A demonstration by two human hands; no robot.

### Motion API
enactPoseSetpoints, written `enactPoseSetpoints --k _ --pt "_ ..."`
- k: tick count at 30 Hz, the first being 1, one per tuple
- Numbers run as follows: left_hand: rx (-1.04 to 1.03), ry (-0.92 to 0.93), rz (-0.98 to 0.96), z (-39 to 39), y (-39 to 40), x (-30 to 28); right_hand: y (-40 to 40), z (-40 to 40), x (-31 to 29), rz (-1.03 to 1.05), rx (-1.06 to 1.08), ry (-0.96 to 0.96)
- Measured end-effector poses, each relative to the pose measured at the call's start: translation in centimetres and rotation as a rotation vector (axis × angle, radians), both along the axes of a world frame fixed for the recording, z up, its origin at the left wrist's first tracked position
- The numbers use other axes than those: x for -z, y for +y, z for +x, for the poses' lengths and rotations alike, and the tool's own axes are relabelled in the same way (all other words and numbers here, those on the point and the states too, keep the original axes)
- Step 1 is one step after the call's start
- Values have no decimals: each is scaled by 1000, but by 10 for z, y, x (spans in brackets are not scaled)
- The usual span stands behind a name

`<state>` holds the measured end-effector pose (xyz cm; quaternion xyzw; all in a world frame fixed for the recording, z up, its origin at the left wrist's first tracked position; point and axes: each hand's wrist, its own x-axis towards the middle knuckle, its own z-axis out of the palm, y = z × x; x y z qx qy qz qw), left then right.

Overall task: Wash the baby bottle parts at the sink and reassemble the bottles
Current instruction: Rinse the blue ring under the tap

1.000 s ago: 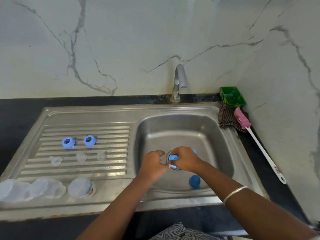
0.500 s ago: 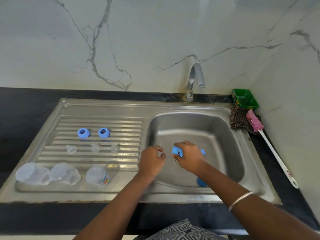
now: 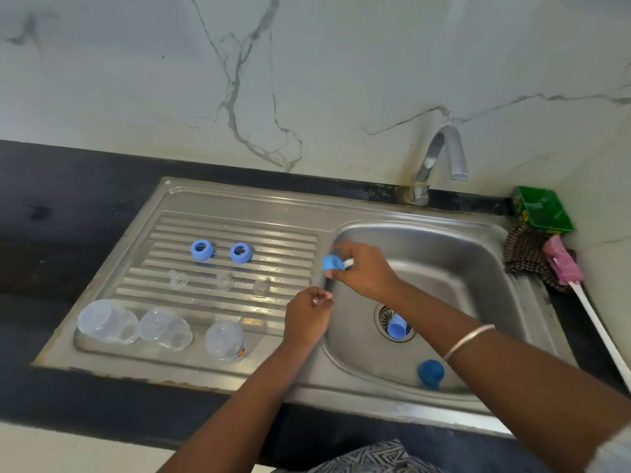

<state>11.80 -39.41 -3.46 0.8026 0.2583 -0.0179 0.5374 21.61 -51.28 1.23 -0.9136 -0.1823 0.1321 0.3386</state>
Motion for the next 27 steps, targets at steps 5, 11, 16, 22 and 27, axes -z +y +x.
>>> enactPoseSetpoints --k 5,11,16,22,27 --pt "-82 -44 -114 -3 11 4 52 28 -3 -166 -278 -68" --pt "-103 -45 -152 -4 16 10 100 39 12 -350 -462 -136" --pt "-129 -40 -129 -1 17 9 119 40 27 -387 -497 -159" --pt "-124 -29 -157 -1 18 12 121 43 40 -332 -442 -80" --pt "-102 3 -108 1 18 12 87 33 38 -79 -197 -10"
